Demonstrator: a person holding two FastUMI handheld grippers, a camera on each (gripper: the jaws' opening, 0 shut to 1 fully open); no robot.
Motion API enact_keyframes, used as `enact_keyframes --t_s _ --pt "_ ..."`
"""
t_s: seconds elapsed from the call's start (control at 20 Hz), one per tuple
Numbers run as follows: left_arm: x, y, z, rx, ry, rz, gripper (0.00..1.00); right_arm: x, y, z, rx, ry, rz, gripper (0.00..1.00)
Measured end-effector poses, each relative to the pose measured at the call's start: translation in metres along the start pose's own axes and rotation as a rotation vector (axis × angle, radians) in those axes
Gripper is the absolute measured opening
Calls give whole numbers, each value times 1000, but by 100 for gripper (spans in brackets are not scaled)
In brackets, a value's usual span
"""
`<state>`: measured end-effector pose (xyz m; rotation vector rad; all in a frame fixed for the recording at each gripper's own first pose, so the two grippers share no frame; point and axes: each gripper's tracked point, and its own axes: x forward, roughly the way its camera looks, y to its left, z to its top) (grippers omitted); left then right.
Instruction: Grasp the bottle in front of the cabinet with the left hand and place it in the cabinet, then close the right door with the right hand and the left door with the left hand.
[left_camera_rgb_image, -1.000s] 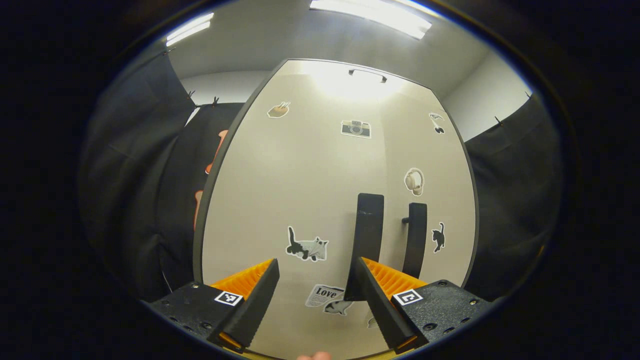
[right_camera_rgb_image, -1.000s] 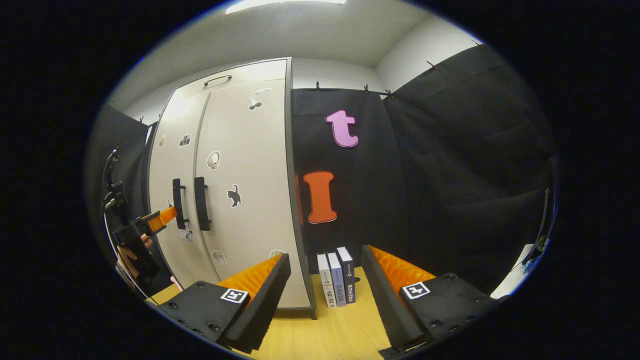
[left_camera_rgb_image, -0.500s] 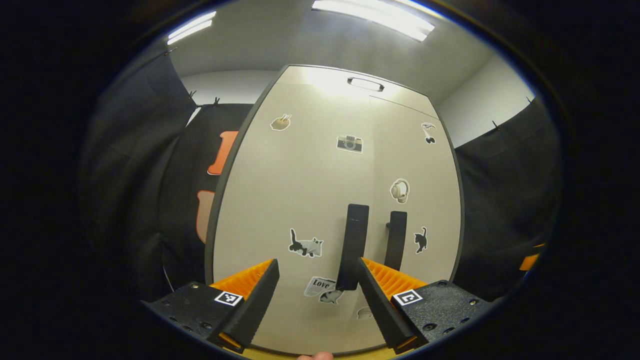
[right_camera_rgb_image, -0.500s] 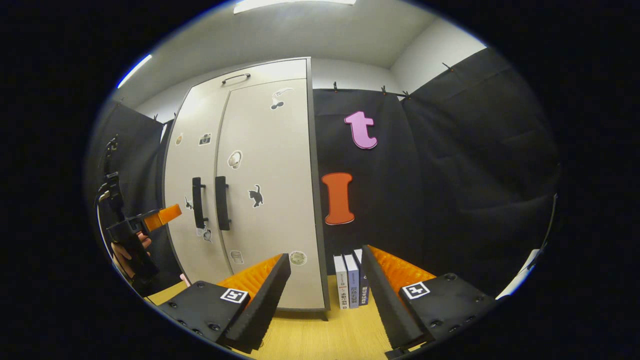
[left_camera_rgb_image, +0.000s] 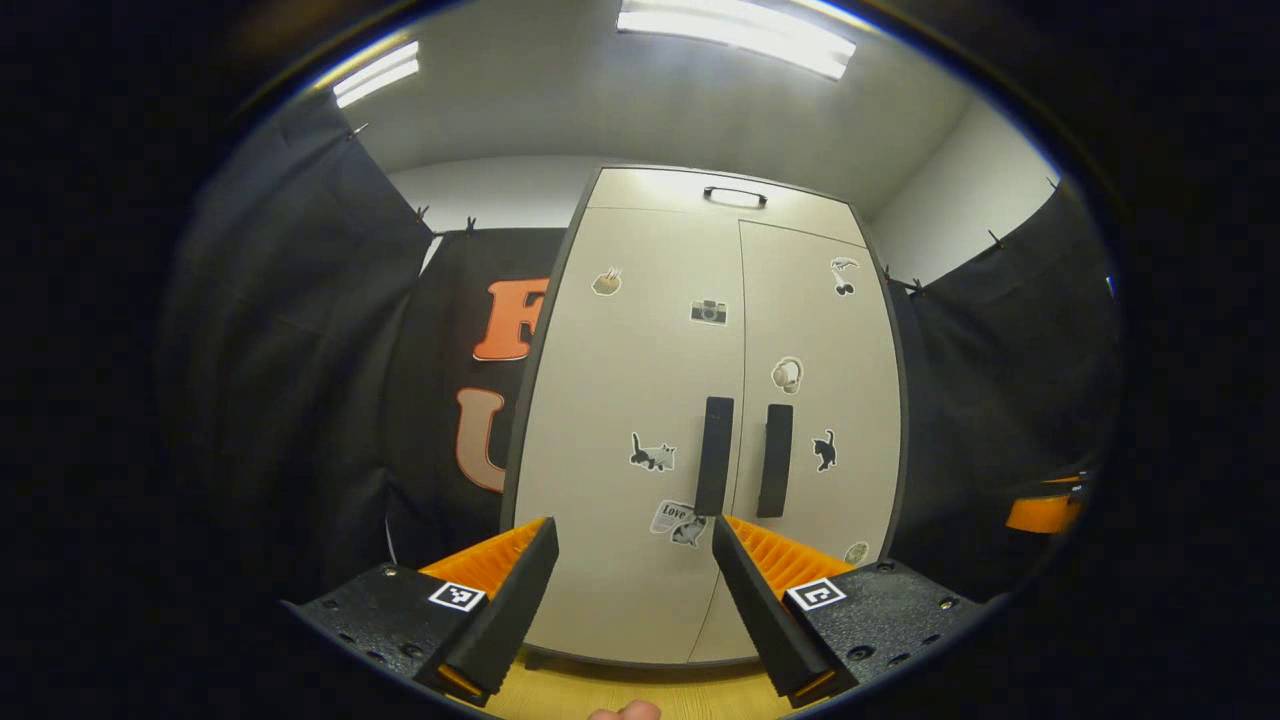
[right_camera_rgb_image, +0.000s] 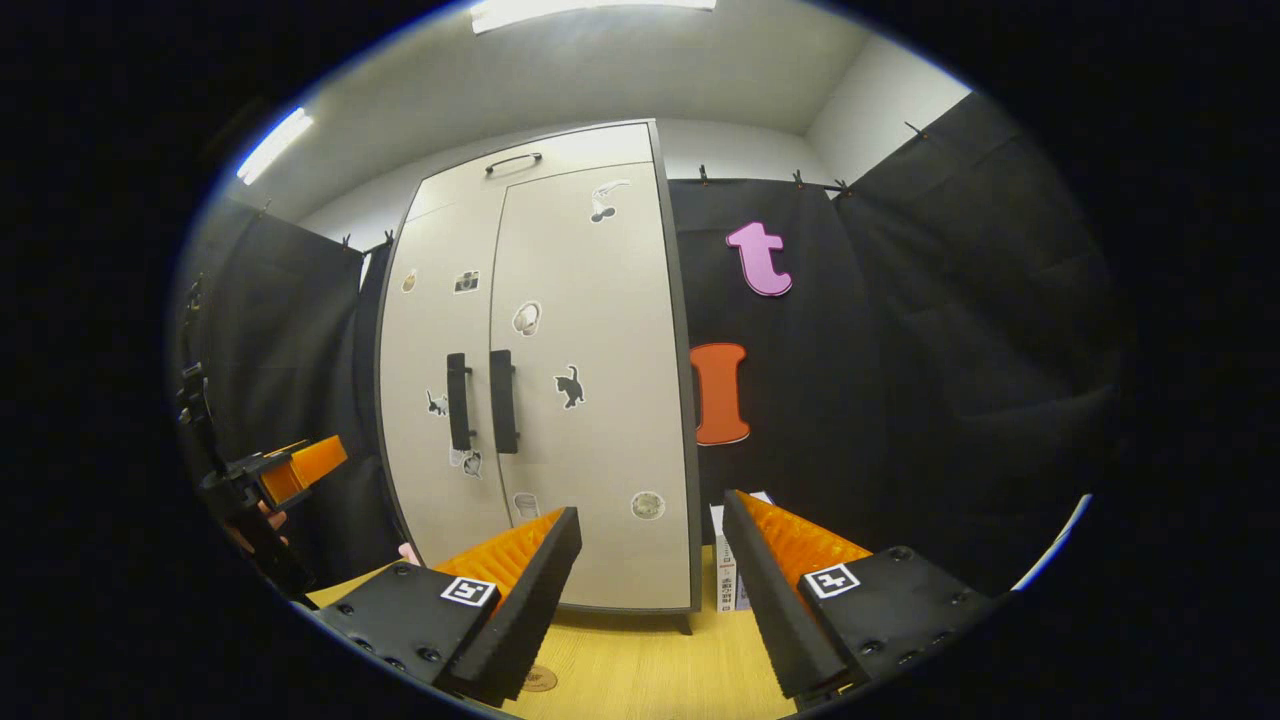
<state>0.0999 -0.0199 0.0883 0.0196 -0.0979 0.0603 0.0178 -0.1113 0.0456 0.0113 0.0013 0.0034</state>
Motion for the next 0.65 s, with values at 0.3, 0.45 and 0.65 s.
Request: enact_keyframes --t_s 0.3,0.45,0.65 --pt "-46 12 0 19 -2 68 94 -10 20 -4 -13 -5 60 96" --pt "-58 16 -1 11 2 91 94 -16 26 -8 -5 -1 78 96" --pt "-66 23 -3 16 9 112 95 -23 26 -13 -3 6 84 89"
